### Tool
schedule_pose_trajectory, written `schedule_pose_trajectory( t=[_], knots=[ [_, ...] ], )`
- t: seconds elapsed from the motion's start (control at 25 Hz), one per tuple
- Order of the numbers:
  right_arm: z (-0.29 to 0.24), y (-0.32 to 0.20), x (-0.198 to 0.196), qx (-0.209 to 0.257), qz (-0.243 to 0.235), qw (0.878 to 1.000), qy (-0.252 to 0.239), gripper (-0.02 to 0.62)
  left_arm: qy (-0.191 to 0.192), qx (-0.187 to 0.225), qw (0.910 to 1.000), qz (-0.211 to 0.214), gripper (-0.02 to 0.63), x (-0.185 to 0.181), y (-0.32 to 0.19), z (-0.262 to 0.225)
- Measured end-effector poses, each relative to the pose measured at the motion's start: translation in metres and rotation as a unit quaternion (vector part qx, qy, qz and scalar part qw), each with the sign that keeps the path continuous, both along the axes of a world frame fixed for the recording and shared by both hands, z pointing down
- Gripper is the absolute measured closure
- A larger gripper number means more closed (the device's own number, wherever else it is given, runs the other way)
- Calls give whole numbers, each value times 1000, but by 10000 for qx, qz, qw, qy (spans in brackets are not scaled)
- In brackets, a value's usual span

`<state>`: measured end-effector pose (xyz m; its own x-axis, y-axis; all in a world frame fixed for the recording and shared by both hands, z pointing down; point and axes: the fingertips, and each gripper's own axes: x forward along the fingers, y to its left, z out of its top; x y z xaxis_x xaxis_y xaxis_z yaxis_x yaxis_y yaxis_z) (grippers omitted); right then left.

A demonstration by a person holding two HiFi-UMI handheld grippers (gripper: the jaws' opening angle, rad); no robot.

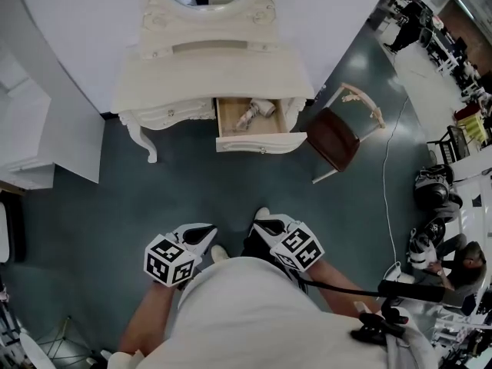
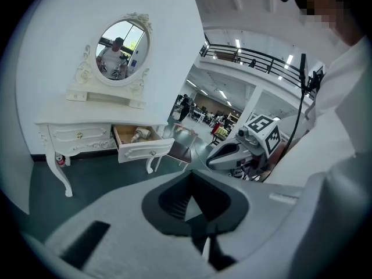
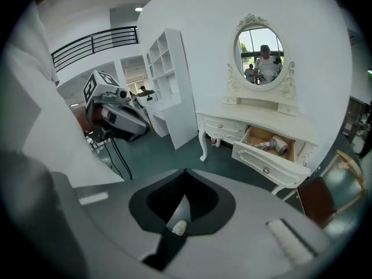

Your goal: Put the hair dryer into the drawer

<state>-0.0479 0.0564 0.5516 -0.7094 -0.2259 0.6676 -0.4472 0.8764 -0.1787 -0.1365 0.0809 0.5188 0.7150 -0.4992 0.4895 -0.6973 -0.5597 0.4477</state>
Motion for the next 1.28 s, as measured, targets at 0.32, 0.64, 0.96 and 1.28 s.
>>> schedule_pose_trajectory(
  t=[0.32, 0.64, 0.96, 1.28],
  knots=[
    [4, 20, -14, 27, -149, 9999, 59, 595, -19, -1, 10000, -76, 604, -10, 24, 6],
    [2, 31, -29, 80, -360, 9993, 73, 595, -113, 39, 9998, -162, 604, -20, 36, 8],
    [-2, 32, -35, 130, -447, 9989, 82, 595, -118, 34, 9998, -161, 604, -22, 36, 7],
    [0, 38, -37, 123, -463, 9988, 68, 597, -134, 3, 9999, -102, 604, -21, 39, 9]
  ],
)
